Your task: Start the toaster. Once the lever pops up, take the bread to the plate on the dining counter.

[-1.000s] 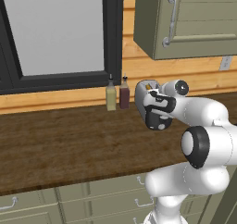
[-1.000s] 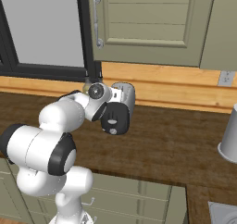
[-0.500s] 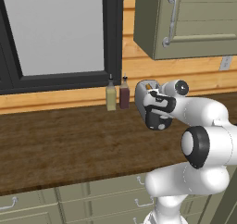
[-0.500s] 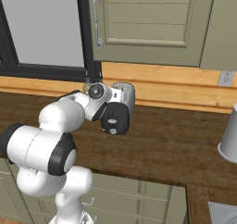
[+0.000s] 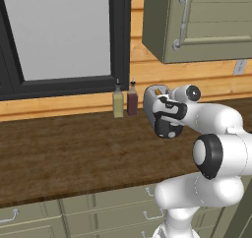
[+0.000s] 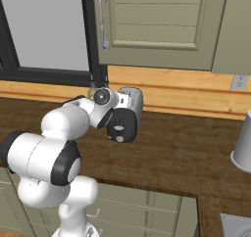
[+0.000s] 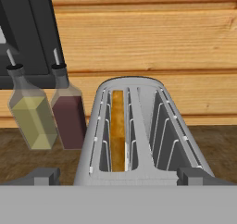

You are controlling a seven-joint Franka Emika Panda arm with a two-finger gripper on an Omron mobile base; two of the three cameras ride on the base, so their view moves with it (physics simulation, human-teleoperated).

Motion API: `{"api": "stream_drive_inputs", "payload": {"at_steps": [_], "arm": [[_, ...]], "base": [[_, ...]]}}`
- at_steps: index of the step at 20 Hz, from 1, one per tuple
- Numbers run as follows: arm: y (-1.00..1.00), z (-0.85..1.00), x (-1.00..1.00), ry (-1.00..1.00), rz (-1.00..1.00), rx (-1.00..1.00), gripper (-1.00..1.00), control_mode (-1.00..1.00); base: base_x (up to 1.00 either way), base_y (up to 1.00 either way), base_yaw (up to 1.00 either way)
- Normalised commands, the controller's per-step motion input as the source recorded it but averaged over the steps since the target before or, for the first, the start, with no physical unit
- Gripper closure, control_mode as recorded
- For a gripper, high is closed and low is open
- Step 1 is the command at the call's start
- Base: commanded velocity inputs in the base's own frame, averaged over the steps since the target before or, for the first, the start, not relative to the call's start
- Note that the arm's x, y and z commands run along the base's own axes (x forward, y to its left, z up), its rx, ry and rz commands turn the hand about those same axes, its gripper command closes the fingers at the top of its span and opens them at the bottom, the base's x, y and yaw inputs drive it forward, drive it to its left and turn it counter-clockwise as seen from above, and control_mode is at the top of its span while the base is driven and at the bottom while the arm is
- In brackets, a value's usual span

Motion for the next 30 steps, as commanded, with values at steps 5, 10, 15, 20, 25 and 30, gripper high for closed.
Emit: {"api": "stream_drive_inputs", "payload": {"at_steps": [5,10,15,20,25,30], "arm": [[0.0,0.0,0.0,0.0,0.0,0.0,-1.0,-1.0],[0.0,0.0,0.0,0.0,0.0,0.0,-1.0,-1.0],[0.0,0.0,0.0,0.0,0.0,0.0,-1.0,-1.0],[0.0,0.0,0.0,0.0,0.0,0.0,-1.0,-1.0],[0.0,0.0,0.0,0.0,0.0,0.0,-1.0,-1.0],[0.0,0.0,0.0,0.0,0.0,0.0,-1.0,-1.0]], "base": [[0.0,0.0,0.0],[0.0,0.0,0.0],[0.0,0.0,0.0],[0.0,0.0,0.0],[0.0,0.0,0.0],[0.0,0.0,0.0]]}}
